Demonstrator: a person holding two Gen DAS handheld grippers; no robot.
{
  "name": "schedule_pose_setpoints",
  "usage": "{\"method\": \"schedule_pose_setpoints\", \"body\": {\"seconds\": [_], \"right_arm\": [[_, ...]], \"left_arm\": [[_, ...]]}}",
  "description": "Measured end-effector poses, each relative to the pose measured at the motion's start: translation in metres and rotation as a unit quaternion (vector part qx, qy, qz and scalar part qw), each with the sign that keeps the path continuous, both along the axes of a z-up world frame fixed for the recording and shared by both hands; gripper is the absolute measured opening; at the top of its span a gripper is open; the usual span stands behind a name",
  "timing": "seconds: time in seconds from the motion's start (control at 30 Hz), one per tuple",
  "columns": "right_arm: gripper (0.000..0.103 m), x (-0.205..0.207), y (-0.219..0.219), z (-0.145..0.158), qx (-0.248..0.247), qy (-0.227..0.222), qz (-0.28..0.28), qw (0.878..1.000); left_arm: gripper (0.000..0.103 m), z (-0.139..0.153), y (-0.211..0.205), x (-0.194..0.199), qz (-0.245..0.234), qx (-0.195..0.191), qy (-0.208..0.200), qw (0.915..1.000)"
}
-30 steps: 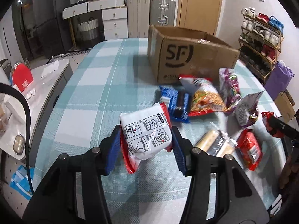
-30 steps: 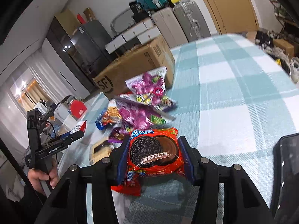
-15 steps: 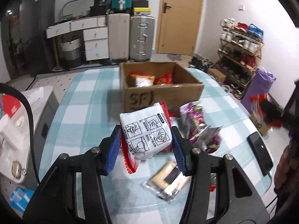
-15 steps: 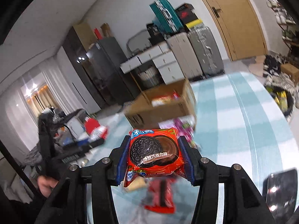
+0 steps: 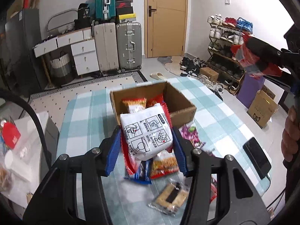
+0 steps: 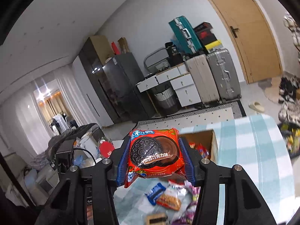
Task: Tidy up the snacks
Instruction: 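Lift both packs and carry them over the cardboard box, then open both tools to drop the packs into the box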
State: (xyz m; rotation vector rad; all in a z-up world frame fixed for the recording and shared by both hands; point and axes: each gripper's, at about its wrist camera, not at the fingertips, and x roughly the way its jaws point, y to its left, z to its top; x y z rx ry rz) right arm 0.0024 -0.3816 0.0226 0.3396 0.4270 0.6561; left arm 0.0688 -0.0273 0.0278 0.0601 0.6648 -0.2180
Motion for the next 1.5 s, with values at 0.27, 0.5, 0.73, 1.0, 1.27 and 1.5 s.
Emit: {"method": "schedule_pose_setpoints", "body": {"seconds": [0.27,0.5,0.73,1.0,1.27,1.5], "right_arm": [[0.051,0.039,0.025,0.028,-0.005,-0.003,0.027,1.0],[0.051,0.087,0.039,0.04,-0.025,0.001,0.025,0.999],[0.051,0.145,0.064,0.026,-0.081,0.029,0.019,0.996],[0.051,0.197,0.082,-0.005,-0.121,0.058,0.02,0.991],[0.051,0.228,0.085,-0.052,-0.129,0.103,0.022,0.986],[0.051,0.243,0.088,-0.079,-0.131,0.137,0.027,0.981]], "left_arm": [[0.049,0.041,0.018,0.046,0.021,-0.037,-0.007,0.9991],[0.05,0.059,0.011,0.1,0.013,-0.027,0.005,0.9995],[0.05,0.046,0.003,0.162,0.041,-0.016,0.012,0.9989],[0.051,0.009,-0.011,0.209,0.035,-0.014,0.047,0.9982],[0.051,-0.036,-0.016,0.236,0.018,-0.006,0.079,0.9967],[0.052,-0.059,-0.02,0.246,-0.005,-0.005,0.102,0.9947]]}}
